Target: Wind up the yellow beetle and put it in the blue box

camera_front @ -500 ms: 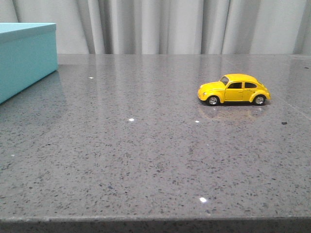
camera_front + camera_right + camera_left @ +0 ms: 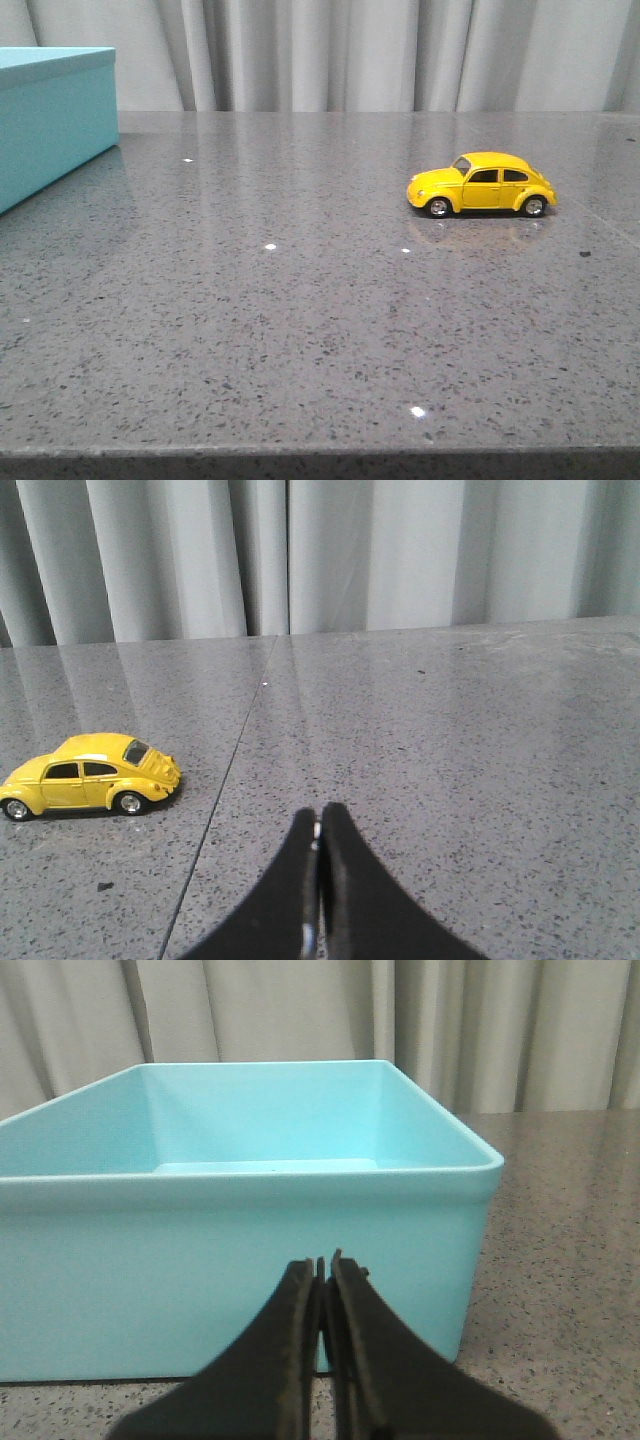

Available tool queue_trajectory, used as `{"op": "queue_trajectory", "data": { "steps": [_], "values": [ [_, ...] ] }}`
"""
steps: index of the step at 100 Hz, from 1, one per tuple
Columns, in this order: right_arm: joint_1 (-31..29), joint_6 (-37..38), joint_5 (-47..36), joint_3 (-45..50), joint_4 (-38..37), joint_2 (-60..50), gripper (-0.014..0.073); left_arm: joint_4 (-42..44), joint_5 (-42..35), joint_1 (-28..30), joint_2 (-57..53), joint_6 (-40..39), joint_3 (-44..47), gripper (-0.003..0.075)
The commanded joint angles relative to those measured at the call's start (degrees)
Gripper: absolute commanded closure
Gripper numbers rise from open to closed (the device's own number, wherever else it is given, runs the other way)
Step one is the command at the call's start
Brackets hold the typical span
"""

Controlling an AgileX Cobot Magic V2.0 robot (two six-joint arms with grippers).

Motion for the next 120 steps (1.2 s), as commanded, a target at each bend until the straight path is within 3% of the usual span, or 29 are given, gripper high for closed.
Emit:
{"op": "queue_trajectory", "data": {
  "steps": [1,46,93,120],
  "values": [
    [-0.46,-0.19,-4.46,-0.99,-0.06,-1.29,0.0659,-0.12,-4.66,-0.02,-1.92,-0.45,1.24,0.0738],
    [-0.46,-0.19,-4.46,-0.99,-0.06,-1.29,0.0659,0.1,-5.4,0.03,-1.92,-0.37,1.24,0.0739],
    [-0.41,-0.19,-4.22,-1.86,-0.06,-0.85,0.0659,-0.02,-15.57,0.03,-1.81,-0.37,0.45,0.0739],
    [-0.41,-0.19,6.07,-11.35,-0.06,5.02,0.0659,-1.8,-11.18,0.03,1.6,-0.37,-6.42,0.0739]
  ]
}}
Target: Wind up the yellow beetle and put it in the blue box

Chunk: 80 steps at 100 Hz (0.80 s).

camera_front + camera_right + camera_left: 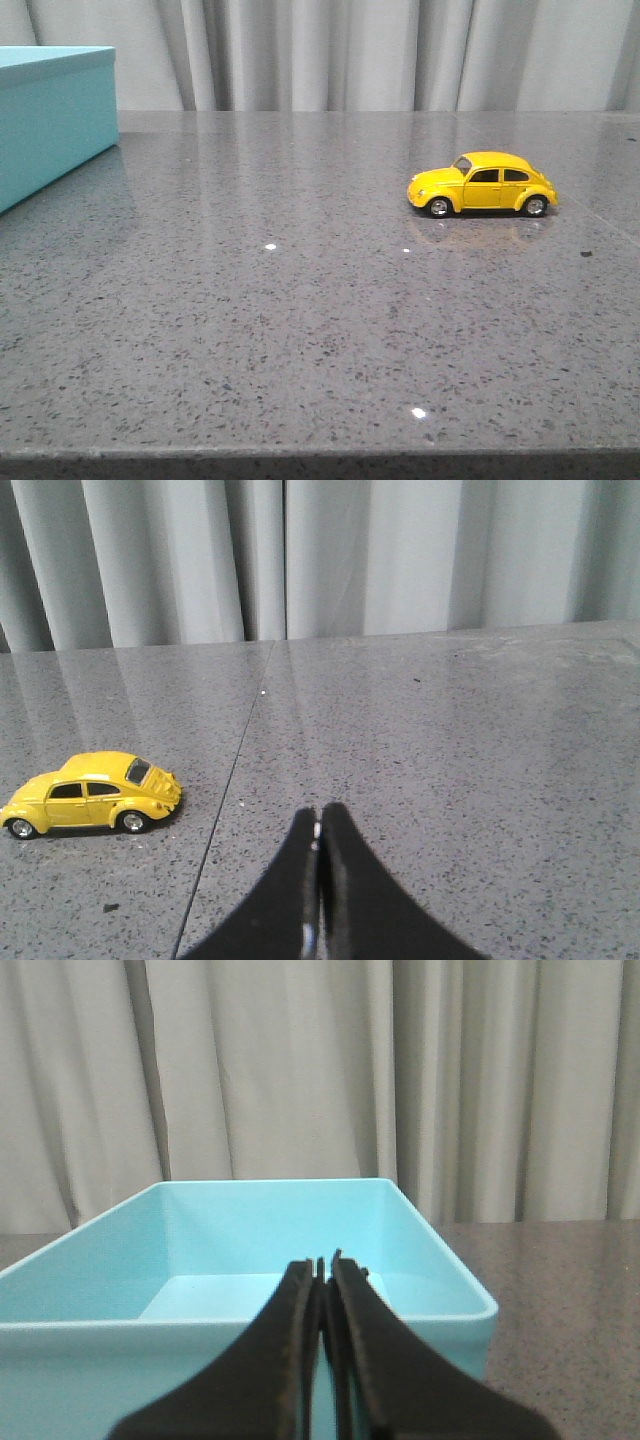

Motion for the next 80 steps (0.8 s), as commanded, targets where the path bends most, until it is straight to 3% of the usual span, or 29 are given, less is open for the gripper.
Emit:
{"op": "queue_trajectory", "data": {
  "steps": [1,39,52,64,80],
  "values": [
    [-0.41,-0.19,0.4,-5.78,-0.06,3.81,0.0659,-1.81,-1.6,0.03,1.89,-0.37,-4.65,0.0739],
    [-0.41,-0.25,9.03,-19.83,-0.06,17.56,0.0653,-2.8,9.03,0.03,12.2,-0.37,-15.49,0.0738],
    [-0.41,-0.3,10.46,-23.77,-0.06,22.91,0.0562,-2.8,9.95,0.03,17.18,-0.37,-19.5,0.0729],
    [-0.31,-0.3,11.36,-26.84,-0.06,27.31,0.0435,-2.8,10.56,0.03,21.9,-0.37,-22.98,0.0627],
    [-0.31,-0.3,12.33,-30.44,-0.06,32.48,0.0309,-2.8,10.46,0.03,27.94,0.22,-26.92,0.0406]
  ]
}}
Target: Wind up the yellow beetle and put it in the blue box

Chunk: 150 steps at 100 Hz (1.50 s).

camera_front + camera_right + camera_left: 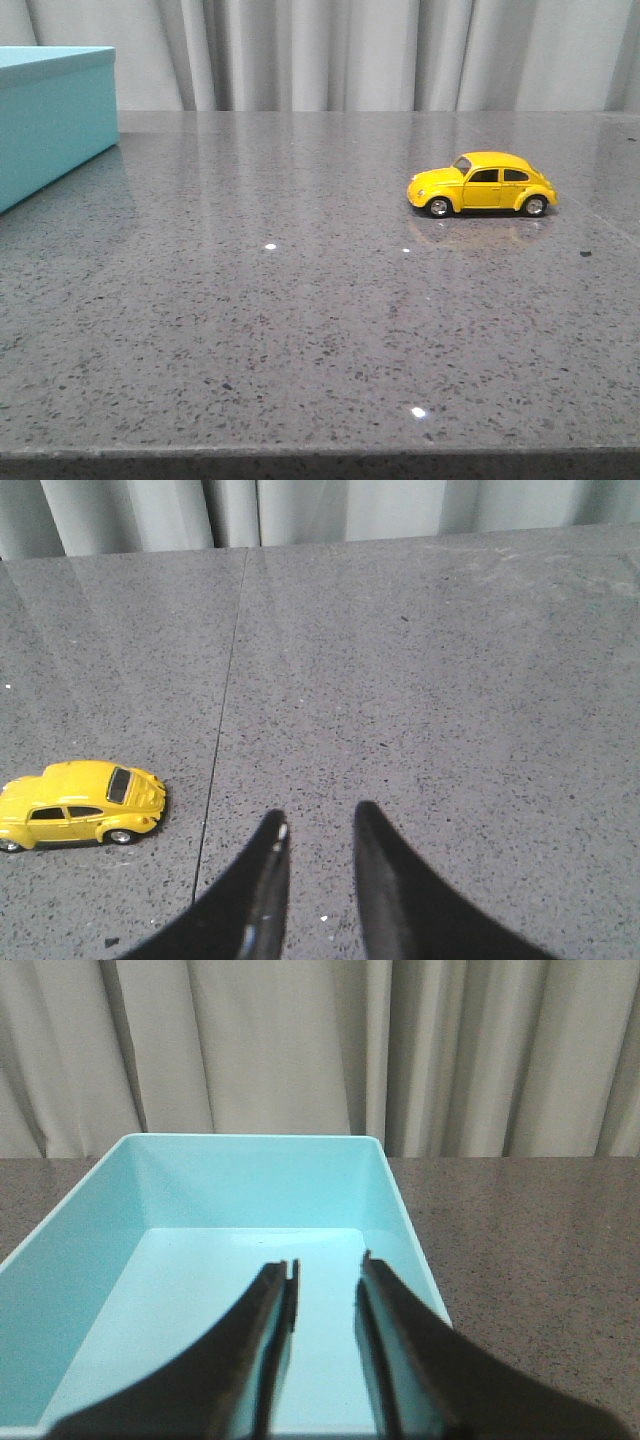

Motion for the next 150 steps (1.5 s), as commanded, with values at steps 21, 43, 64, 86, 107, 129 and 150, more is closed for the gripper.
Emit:
{"op": "queue_trajectory", "data": {
  "steps": [21,43,64,86,107,129,150],
  "values": [
    [-0.31,-0.3,2.58,-9.71,-0.06,10.38,0.0203,-0.56,0.18,0.03,11.85,0.22,-9.26,0.0286],
    [-0.31,-0.23,0.29,-10.72,-0.06,14.3,0.0203,-0.56,-2.13,0.03,16.13,0.22,-10.83,0.029],
    [0.26,-0.23,3.6,-11.89,1.85,16.23,0.0203,-1.24,-2.02,0.03,18.4,0.22,-10.83,0.029],
    [4.21,-0.23,10.35,-18.06,2.03,22.91,0.0198,-1.24,-2.26,0.03,18.5,0.22,-10.83,0.029],
    [8.86,-0.17,18.26,-26.95,3.16,31.99,0.0151,-1.24,-2.14,0.03,18.5,0.22,-10.93,0.029],
    [11.2,-0.05,29.13,-38.89,6.69,42.98,0.0099,-1.24,-2.14,0.03,18.5,0.22,-10.93,0.029],
    [15.0,3.63,36.01,-49.9,7.01,52.56,0.0099,-1.33,-2.14,0.03,18.5,0.22,-10.93,0.029]
  ]
}}
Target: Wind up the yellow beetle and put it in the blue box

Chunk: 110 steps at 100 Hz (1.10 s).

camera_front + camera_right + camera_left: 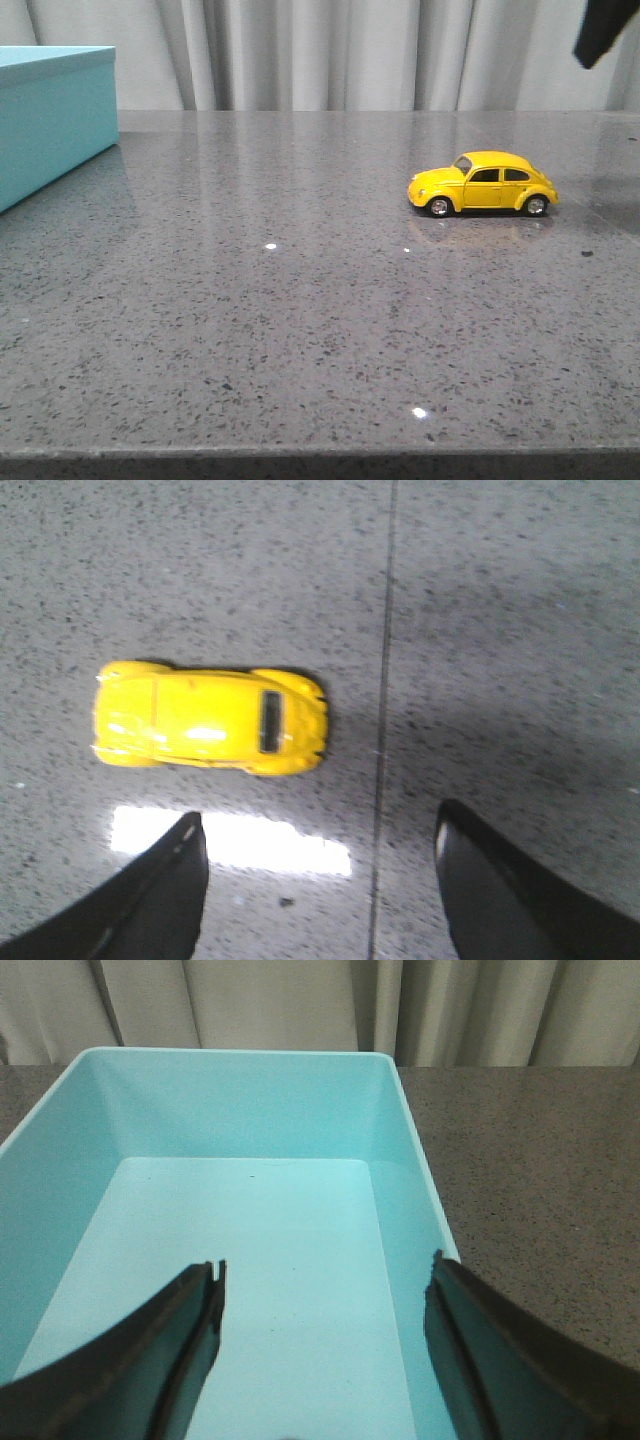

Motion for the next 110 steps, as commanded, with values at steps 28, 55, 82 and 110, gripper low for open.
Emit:
{"op": "queue_trajectory", "data": {
  "steps": [28,55,82,110],
  "values": [
    [6.36,8.64,4.15,-14.46,-1.65,11.55,0.0099,-0.67,-4.75,0.03,0.04,-0.03,-2.27,0.029],
    [6.82,12.84,5.12,-16.08,-2.59,15.76,0.0109,-0.67,-4.75,0.03,0.04,-0.03,-2.27,0.029],
    [6.82,13.86,6.94,-16.08,-2.59,17.67,0.0109,-0.67,-4.75,0.03,0.04,-0.03,-2.27,0.029],
    [6.82,13.93,7.98,-16.08,-2.54,18.83,0.0109,-0.67,-4.75,0.03,0.04,-0.03,-2.27,0.029]
  ]
}}
